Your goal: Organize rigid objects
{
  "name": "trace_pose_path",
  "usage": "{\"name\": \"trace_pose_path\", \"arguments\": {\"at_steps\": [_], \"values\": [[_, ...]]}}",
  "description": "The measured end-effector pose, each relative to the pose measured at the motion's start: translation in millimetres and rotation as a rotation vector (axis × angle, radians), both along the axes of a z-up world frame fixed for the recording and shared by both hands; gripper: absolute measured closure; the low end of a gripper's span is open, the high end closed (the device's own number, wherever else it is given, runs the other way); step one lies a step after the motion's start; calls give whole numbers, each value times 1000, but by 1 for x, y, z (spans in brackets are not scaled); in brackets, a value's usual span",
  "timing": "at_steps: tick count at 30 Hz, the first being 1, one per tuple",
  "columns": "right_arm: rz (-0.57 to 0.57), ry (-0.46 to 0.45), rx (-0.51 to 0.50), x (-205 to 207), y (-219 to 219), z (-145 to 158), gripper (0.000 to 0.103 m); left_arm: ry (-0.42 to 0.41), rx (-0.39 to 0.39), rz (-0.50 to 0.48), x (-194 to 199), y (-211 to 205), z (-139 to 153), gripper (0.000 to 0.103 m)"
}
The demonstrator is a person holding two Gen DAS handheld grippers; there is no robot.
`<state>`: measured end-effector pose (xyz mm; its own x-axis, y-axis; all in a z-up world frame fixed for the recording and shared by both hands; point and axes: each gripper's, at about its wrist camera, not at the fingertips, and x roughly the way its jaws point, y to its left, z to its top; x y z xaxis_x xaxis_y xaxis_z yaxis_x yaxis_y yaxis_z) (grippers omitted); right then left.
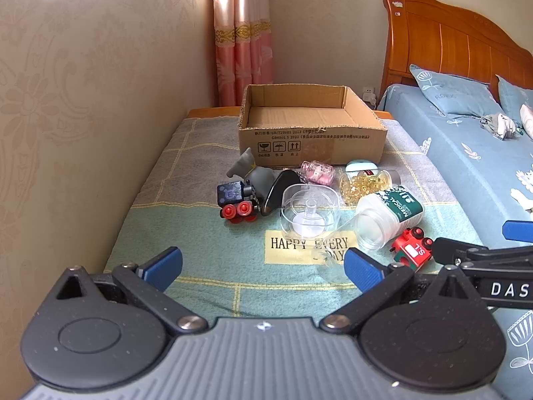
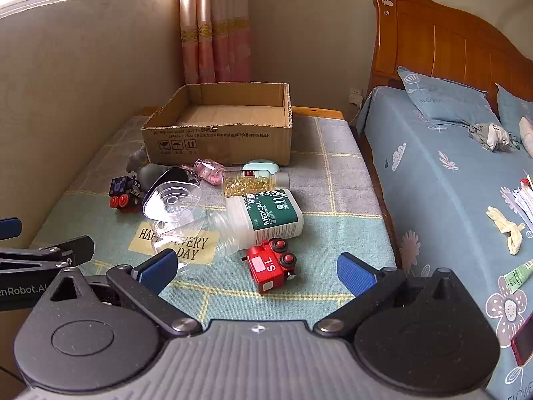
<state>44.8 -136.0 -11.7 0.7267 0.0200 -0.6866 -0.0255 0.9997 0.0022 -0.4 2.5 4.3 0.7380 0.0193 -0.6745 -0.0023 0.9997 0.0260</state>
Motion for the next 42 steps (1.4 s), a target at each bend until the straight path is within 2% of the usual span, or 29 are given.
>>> {"name": "trace_pose_path", "arguments": {"at_steps": [42], "values": [[-11, -10, -11, 1, -1, 3, 0, 4, -15, 6, 2, 0, 3, 1]]}}
